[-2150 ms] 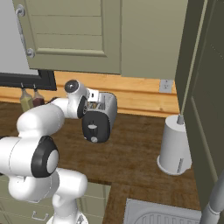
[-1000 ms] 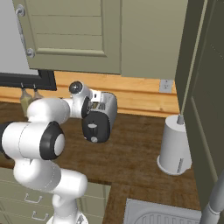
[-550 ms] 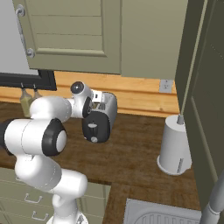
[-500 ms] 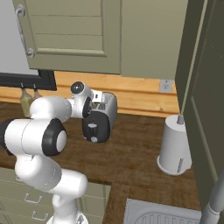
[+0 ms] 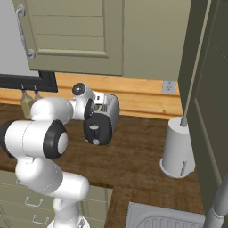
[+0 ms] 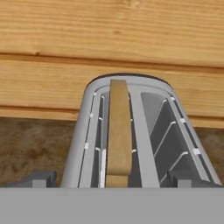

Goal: Start the toaster. Once the lever pops up, take the bread to the plate on the dining counter.

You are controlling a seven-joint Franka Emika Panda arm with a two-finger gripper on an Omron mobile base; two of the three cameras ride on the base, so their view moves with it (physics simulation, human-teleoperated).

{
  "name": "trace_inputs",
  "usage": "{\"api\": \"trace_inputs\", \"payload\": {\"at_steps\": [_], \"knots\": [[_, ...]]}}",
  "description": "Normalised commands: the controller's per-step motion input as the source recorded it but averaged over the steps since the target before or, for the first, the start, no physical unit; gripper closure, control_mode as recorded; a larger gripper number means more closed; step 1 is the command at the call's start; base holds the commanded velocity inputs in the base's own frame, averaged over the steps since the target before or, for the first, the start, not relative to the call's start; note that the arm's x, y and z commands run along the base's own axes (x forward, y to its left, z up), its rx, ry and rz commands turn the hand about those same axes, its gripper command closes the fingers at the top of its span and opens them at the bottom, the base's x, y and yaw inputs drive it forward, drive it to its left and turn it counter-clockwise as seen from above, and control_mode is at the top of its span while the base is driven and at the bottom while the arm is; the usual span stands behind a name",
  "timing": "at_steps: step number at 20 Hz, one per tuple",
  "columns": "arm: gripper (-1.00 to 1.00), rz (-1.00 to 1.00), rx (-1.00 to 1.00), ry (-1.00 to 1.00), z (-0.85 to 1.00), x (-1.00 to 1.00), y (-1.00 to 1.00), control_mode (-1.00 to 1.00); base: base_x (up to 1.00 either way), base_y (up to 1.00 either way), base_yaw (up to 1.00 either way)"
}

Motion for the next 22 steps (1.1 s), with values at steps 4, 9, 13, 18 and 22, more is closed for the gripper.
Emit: {"api": "trace_inputs", "payload": {"at_steps": [4,9,13,18,22], "knots": [[-1.00,0.00,0.00,0.00,-0.13,0.07,0.00,-1.00,0.00,0.00,0.00],[-1.00,0.00,0.00,0.00,-0.13,0.03,0.00,-1.00,0.00,0.00,0.00],[-1.00,0.00,0.00,0.00,-0.17,0.00,0.00,-1.00,0.00,0.00,0.00],[-1.00,0.00,0.00,0.00,-0.22,0.00,0.00,-1.00,0.00,0.00,0.00],[-1.00,0.00,0.00,0.00,-0.27,0.00,0.00,-1.00,0.00,0.00,0.00]]}}
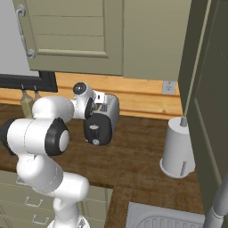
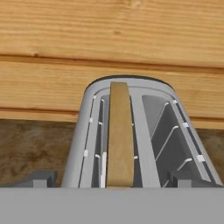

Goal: Start the toaster. Once the lever pops up, take the bread to the plate on the dining counter.

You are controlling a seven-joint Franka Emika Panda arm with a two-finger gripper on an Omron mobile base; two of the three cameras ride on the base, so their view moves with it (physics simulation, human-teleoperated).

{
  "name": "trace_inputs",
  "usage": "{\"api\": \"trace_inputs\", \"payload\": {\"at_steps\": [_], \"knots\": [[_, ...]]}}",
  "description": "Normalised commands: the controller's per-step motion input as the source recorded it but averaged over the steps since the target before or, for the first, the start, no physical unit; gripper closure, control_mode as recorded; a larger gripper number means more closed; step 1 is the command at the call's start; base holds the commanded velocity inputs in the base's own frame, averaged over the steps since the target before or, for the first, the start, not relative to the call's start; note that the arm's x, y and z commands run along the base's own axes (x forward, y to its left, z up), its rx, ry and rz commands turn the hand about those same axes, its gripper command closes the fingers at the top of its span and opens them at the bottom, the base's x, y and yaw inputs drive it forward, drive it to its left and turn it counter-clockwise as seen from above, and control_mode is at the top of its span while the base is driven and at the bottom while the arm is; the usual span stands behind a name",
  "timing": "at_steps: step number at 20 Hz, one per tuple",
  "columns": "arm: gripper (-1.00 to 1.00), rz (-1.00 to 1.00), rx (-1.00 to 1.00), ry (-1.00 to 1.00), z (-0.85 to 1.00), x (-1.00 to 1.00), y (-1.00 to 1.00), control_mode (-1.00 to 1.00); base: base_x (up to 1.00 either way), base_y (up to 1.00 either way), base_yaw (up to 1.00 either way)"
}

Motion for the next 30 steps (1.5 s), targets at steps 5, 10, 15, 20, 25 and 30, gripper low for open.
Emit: {"api": "trace_inputs", "payload": {"at_steps": [5,10,15,20,25,30], "knots": [[-1.00,0.00,0.00,0.00,-0.25,0.00,0.00,-1.00,0.00,0.00,0.00],[1.00,0.00,0.00,0.00,-0.28,0.01,0.00,-1.00,0.00,0.00,0.00],[1.00,0.00,0.00,0.00,-0.30,0.00,0.00,-1.00,0.00,0.00,0.00],[1.00,0.00,0.00,0.00,-0.31,0.00,0.00,-1.00,0.00,0.00,0.00],[1.00,0.00,0.00,0.00,-0.30,0.00,0.00,-1.00,0.00,0.00,0.00],[1.00,0.00,0.00,-0.05,-0.08,-0.04,0.00,-1.00,0.00,0.00,0.00]]}}
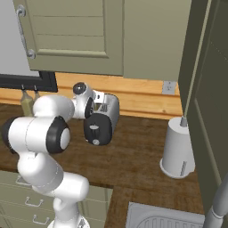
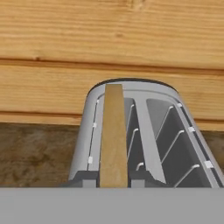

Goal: Start the toaster. Once the lever pops up, take the bread to the plate on the dining counter.

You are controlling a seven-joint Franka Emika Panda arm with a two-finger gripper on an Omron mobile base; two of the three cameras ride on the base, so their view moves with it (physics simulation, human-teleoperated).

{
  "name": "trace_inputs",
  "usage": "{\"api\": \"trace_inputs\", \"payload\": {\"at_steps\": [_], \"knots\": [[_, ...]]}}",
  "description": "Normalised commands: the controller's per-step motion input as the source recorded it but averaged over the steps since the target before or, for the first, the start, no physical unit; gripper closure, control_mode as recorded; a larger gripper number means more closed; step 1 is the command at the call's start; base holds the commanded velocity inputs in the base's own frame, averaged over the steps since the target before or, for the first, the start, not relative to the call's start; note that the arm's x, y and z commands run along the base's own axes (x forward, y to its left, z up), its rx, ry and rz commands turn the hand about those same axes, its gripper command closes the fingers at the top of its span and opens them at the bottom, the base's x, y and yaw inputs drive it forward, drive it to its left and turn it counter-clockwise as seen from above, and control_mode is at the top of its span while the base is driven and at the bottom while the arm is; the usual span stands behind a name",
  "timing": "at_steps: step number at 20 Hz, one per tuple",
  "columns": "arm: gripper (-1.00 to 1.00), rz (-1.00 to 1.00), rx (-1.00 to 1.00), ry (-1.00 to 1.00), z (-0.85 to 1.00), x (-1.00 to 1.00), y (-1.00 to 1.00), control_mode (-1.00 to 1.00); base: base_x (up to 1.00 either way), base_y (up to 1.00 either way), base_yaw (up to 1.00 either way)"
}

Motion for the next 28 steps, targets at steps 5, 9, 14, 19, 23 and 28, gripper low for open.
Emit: {"api": "trace_inputs", "payload": {"at_steps": [5,9,14,19,23,28], "knots": [[1.00,0.00,0.00,-0.19,0.00,-0.11,0.00,-1.00,0.00,0.00,0.00],[1.00,0.00,0.00,-0.19,0.00,-0.02,0.00,-1.00,0.00,0.00,0.00],[1.00,0.00,0.00,-0.09,0.40,0.00,0.00,-1.00,0.00,0.00,0.00],[1.00,0.00,0.00,-0.08,0.68,-0.04,0.00,-1.00,0.00,0.00,0.00],[1.00,0.00,0.00,-0.02,0.35,-0.21,0.00,-1.00,0.00,0.00,0.00],[1.00,0.00,0.01,-0.03,0.13,-0.43,0.00,-1.00,0.00,0.00,0.00]]}}
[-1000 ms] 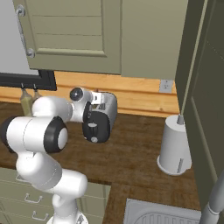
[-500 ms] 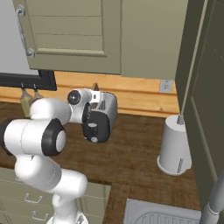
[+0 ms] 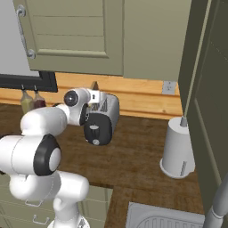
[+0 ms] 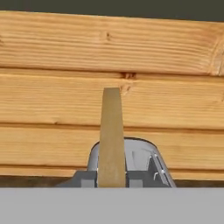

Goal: Start the toaster. Once the lever pops up, take the bread to the plate on the dining counter.

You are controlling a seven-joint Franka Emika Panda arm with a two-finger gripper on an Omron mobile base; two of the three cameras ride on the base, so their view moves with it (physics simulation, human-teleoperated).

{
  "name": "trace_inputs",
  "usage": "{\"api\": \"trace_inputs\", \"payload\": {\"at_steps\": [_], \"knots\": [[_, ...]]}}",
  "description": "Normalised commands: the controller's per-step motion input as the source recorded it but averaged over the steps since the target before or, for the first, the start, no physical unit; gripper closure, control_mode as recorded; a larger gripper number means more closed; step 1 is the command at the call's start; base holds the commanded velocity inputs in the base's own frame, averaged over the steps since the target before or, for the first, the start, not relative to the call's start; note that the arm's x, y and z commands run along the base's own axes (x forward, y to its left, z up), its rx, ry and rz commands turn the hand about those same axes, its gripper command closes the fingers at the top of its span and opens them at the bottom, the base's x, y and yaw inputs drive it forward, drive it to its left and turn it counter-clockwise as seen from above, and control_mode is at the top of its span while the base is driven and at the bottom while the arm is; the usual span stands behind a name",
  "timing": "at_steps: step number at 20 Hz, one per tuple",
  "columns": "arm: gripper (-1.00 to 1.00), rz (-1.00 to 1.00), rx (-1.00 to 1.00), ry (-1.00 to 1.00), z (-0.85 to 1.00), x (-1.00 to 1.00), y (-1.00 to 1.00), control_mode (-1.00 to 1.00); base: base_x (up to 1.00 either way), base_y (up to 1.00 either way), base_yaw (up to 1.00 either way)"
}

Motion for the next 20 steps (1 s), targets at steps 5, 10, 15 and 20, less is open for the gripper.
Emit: {"api": "trace_inputs", "payload": {"at_steps": [5,10,15,20], "knots": [[1.00,0.00,0.06,0.00,0.23,-0.56,0.00,-1.00,0.00,0.00,0.00],[1.00,0.00,0.14,0.16,0.60,-0.53,0.02,-1.00,0.00,0.00,0.00],[1.00,0.00,0.06,0.16,0.35,-0.99,0.00,-1.00,0.00,0.00,0.00],[1.00,0.01,0.02,0.07,0.33,-1.00,0.00,-1.00,0.00,0.00,0.00]]}}
